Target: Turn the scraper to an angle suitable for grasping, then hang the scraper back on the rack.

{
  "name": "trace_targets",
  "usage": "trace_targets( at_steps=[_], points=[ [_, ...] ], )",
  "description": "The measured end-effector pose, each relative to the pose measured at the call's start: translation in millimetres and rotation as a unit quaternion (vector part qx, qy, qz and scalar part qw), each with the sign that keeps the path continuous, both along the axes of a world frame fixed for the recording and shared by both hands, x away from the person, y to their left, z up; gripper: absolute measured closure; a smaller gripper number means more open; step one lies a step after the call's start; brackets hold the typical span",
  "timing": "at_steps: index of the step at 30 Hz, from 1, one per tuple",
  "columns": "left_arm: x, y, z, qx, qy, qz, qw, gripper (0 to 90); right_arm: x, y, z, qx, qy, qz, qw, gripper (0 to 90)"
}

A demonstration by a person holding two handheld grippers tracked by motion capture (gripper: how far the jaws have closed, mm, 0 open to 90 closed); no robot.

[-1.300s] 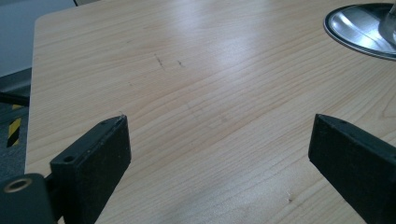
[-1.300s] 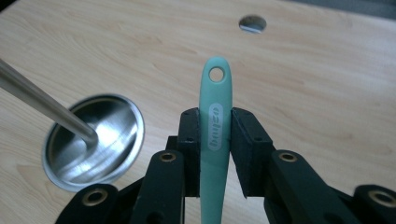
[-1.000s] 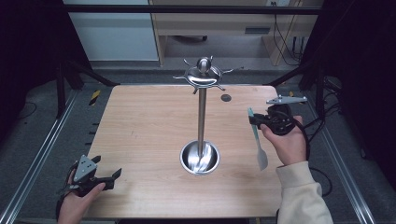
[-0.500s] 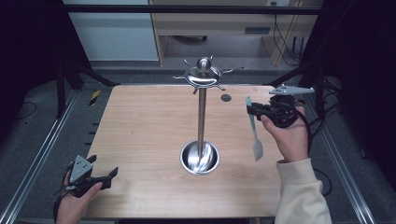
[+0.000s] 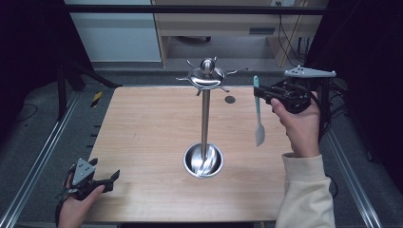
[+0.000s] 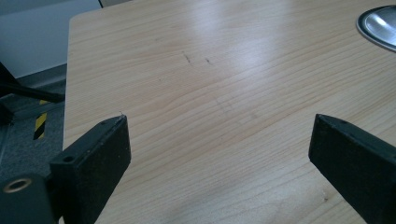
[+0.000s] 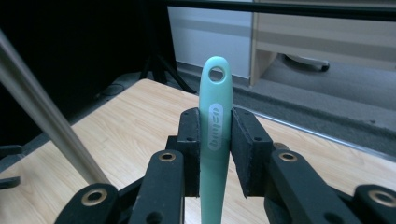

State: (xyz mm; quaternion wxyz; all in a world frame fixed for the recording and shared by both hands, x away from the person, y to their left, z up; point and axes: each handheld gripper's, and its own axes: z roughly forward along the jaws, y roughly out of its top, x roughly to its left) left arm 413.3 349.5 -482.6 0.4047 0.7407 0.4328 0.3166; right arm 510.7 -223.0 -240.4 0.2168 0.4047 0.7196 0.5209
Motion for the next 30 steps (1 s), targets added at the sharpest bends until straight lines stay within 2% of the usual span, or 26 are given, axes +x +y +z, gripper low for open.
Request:
trace_targets(
  at_steps=[9,13,23,24,30],
  points=[
    [-2.2,-0.7,4.6,-0.004,-0.011,-0.002,0.9999,5.7,-11.3,13.7,-0.3,-0.010,-0.007,0.015,0.9998,74.1],
    [-4.6,-2.1,7.6,-0.006,-0.018,-0.007,0.9998,5.7,-23.8,23.0,5.2,-0.022,-0.020,0.019,0.9994,74.0],
    [-5.3,-3.7,10.9,-0.003,-0.026,-0.011,0.9996,5.9,-45.9,29.5,16.3,-0.025,-0.053,0.034,0.9977,74.0],
    [-5.2,-4.3,10.8,-0.001,-0.026,-0.012,0.9996,5.9,-50.7,30.6,18.8,-0.025,-0.062,0.038,0.9970,74.0],
    [-5.1,-5.3,10.7,0.000,-0.026,-0.015,0.9996,5.9,-60.4,33.1,25.6,-0.027,-0.080,0.039,0.9957,74.0]
  ],
)
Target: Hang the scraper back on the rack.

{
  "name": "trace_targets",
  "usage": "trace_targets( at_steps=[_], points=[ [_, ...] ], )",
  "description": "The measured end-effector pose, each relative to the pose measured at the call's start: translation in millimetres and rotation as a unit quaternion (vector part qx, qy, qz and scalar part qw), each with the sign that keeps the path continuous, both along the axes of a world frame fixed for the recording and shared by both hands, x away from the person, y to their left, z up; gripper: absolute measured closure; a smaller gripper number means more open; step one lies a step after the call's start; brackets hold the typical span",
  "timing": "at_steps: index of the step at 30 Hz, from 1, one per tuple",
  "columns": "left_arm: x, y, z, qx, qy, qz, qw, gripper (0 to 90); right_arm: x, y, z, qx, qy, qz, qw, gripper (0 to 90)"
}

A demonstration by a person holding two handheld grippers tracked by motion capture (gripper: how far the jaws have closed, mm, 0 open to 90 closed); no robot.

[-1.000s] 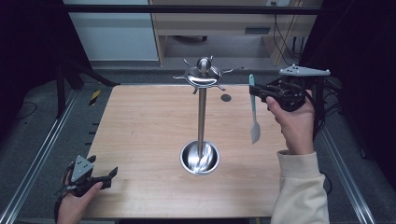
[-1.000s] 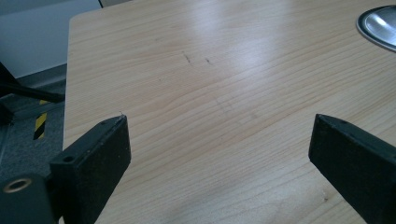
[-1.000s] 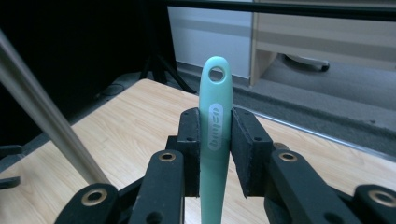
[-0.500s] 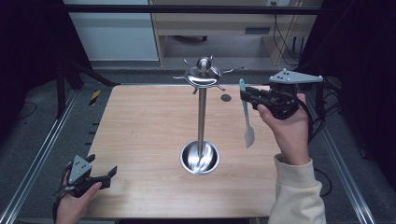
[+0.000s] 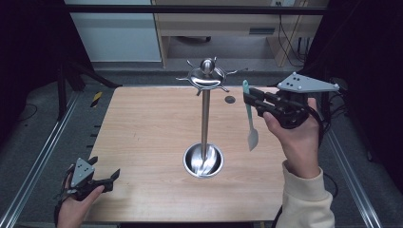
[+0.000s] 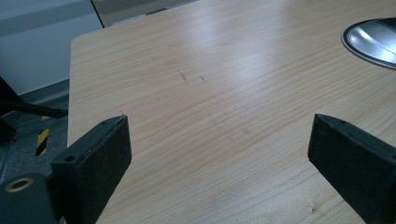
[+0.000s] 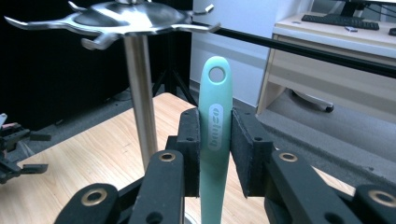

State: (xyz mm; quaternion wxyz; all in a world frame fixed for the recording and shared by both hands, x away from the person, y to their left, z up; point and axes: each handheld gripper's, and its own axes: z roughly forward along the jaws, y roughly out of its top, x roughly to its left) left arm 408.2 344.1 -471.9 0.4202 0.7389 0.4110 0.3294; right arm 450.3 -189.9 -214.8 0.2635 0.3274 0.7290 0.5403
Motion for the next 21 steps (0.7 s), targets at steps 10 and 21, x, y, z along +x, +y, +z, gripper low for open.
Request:
trace_targets(
  at_steps=[10,21],
  points=[
    [0.6,-1.6,0.7,0.002,0.000,-0.004,1.0000,6.0,-20.0,5.3,10.4,-0.001,-0.024,0.025,0.9994,74.0],
    [0.4,-1.7,2.0,0.001,-0.005,-0.004,1.0000,5.9,-30.8,15.0,14.8,-0.013,-0.039,0.045,0.9981,73.9]
  ],
)
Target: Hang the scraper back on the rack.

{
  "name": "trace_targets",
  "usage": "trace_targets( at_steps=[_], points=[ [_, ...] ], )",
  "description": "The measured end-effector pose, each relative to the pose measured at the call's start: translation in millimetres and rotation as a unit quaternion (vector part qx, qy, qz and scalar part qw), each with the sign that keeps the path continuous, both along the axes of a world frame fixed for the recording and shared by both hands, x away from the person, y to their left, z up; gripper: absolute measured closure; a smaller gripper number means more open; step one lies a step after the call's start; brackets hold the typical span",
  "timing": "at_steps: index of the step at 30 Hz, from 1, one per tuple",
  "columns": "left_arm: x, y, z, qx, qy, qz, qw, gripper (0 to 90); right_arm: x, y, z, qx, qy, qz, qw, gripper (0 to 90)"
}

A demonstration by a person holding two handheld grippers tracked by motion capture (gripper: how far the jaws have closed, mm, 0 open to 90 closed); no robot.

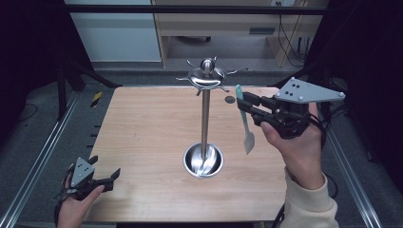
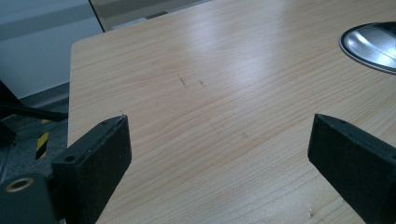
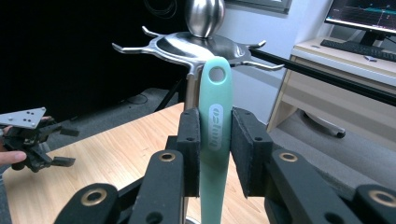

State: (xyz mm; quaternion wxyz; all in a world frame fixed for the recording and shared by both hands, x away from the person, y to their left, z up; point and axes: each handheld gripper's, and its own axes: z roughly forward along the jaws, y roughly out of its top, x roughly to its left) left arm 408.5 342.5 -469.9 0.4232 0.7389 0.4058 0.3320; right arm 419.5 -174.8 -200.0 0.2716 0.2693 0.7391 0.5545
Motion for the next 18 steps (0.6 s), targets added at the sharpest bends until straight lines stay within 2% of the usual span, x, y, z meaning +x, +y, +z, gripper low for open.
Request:
trace_targets(
  at_steps=[11,18],
  points=[
    [0.3,-0.6,-0.3,0.002,0.000,-0.001,1.0000,5.9,0.7,3.4,-0.7,0.011,0.003,0.017,0.9998,73.9],
    [0.2,-0.7,-0.3,0.002,0.000,-0.001,1.0000,5.9,1.2,7.9,-1.9,0.008,0.006,0.021,0.9997,73.8]
  ],
)
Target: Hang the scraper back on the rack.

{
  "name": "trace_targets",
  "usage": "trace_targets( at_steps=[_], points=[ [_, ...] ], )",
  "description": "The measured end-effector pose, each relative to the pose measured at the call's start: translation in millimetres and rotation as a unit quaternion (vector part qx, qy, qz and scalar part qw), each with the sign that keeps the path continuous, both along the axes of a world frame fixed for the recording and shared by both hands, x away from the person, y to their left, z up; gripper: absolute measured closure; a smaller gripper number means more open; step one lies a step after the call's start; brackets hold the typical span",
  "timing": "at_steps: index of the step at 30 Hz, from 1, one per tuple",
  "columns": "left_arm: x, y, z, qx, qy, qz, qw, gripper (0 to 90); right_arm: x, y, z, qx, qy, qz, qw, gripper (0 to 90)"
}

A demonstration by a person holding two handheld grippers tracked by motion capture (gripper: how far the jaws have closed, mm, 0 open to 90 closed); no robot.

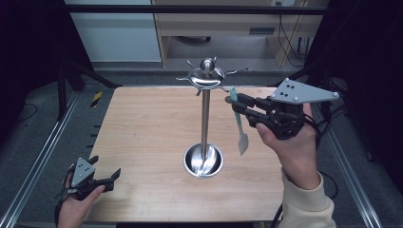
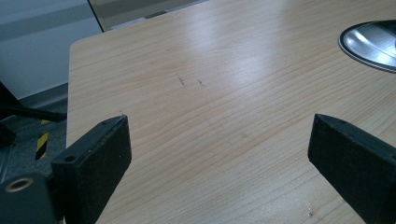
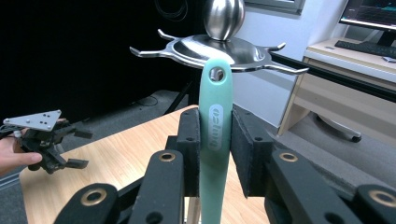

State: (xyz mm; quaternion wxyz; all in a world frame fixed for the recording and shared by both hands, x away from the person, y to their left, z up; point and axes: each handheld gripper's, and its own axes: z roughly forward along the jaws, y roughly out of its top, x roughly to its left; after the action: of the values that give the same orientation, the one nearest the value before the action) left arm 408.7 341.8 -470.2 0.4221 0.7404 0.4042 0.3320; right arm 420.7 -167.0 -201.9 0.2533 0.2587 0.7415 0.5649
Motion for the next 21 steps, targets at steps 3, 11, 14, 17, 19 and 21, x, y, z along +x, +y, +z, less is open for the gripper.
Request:
trace_targets(
  at_steps=[3,11,14,17,19,21],
  points=[
    [0.2,-0.2,-0.1,0.000,0.000,-0.001,1.0000,5.9,0.4,1.3,-0.4,0.001,0.000,0.000,1.0000,73.9],
    [0.3,-0.2,-0.1,0.000,0.001,-0.001,1.0000,5.9,2.0,3.3,-2.2,-0.004,0.005,0.001,1.0000,73.8],
    [0.3,-0.4,-0.2,0.000,0.001,-0.001,1.0000,5.9,2.5,5.2,-2.8,-0.006,0.005,0.000,1.0000,73.8],
    [0.6,-1.2,-0.5,0.002,0.002,-0.003,1.0000,5.9,4.2,6.4,-4.4,-0.007,0.007,-0.001,1.0000,73.8],
    [0.6,-1.8,-0.5,0.003,0.001,-0.004,1.0000,5.9,5.1,7.4,-5.1,-0.006,0.007,-0.001,1.0000,73.8],
    [0.5,-1.7,-0.4,0.002,0.001,-0.004,1.0000,5.9,5.6,8.3,-5.7,-0.005,0.007,-0.002,1.0000,73.8]
  ],
)
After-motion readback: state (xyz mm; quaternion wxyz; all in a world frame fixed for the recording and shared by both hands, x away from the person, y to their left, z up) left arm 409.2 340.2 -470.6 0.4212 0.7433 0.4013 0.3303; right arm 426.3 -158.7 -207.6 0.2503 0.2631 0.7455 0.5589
